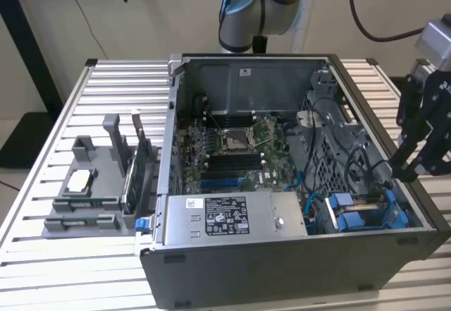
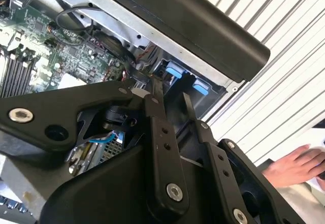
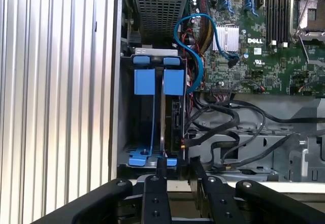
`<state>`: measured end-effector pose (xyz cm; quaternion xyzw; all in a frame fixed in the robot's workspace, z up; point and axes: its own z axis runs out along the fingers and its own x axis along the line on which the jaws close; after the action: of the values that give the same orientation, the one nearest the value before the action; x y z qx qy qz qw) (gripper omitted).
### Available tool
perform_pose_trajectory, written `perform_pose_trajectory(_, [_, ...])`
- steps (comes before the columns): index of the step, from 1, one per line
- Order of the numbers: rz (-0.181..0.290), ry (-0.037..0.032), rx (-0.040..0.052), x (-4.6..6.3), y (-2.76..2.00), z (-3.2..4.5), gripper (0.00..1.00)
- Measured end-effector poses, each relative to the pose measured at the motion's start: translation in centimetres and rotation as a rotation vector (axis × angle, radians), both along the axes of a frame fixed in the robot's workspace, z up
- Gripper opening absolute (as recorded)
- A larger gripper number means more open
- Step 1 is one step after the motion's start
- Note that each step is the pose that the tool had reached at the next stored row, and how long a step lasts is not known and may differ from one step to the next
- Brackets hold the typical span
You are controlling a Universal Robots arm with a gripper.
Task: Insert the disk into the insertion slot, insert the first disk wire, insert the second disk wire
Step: 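Insert the second disk wire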
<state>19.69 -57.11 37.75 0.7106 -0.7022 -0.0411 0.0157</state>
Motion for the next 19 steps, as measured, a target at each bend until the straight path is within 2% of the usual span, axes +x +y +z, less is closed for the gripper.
perform_pose_trajectory(7, [-0.011, 0.008, 0.0043, 0.0, 0.0, -0.23, 0.3])
perform_pose_trajectory(8, [-0.013, 0.0086, 0.0048, 0.0, 0.0, -0.25, 0.23])
perform_pose_trajectory(12, [-0.019, 0.0112, 0.006, 0.0, 0.0, -0.29, 0.23])
perform_pose_trajectory(19, [-0.021, 0.0116, 0.006, 0.0, 0.0, -0.29, 0.21])
